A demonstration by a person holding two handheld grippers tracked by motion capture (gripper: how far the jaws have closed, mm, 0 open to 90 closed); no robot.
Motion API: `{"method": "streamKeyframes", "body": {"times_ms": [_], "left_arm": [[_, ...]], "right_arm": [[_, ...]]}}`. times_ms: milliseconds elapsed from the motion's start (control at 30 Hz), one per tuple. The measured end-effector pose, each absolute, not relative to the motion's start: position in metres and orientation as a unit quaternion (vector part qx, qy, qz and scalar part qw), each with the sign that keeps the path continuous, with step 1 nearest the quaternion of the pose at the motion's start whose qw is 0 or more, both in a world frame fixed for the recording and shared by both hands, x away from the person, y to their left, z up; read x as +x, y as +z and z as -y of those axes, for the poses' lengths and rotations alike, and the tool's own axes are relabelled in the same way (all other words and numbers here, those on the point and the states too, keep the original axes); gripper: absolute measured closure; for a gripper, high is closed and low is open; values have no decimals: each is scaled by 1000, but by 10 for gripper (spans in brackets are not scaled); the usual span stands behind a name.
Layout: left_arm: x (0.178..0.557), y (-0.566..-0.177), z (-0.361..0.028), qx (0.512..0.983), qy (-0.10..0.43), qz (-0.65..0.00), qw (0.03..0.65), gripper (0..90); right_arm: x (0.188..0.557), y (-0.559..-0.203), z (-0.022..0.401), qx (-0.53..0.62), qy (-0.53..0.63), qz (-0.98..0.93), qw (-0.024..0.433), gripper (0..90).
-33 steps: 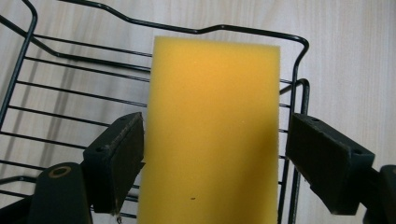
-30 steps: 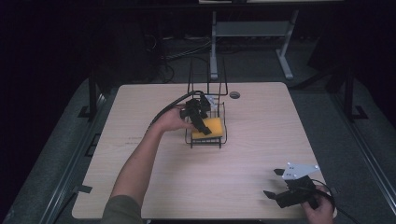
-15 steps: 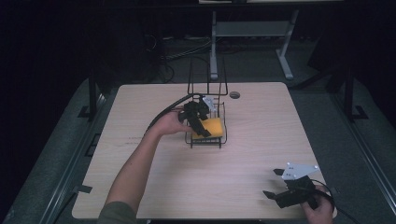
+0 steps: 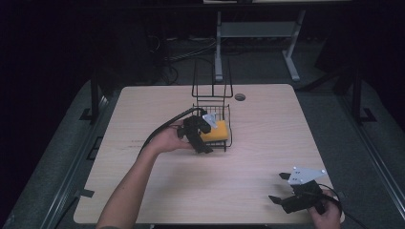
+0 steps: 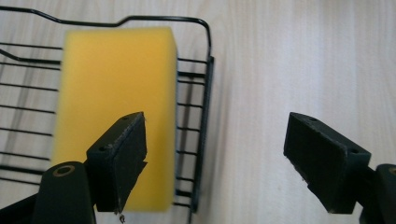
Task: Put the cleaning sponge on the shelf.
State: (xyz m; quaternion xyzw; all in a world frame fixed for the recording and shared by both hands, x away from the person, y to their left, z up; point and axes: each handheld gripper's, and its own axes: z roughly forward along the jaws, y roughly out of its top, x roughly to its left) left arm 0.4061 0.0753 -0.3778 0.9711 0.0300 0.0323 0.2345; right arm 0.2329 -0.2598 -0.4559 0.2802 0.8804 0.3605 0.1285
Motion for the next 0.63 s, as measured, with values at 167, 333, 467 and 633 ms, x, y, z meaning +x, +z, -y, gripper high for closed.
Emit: {"method": "streamKeyframes", "body": {"times_ms": [167,333,467,633], "left_arm": [[384,-378,-85,967,33,-33,249,206],[366,-381,-94,966,33,-38,252,206],[352,-383,-106,966,32,-49,252,206],[336,-387,-121,963,31,-59,262,205]], "right_arm": [[231,-455,259,282,363,-879,131,137],[229,-454,260,283,363,-878,134,137],[226,-453,260,279,365,-878,136,137],[223,-453,259,282,366,-876,137,137]]}}
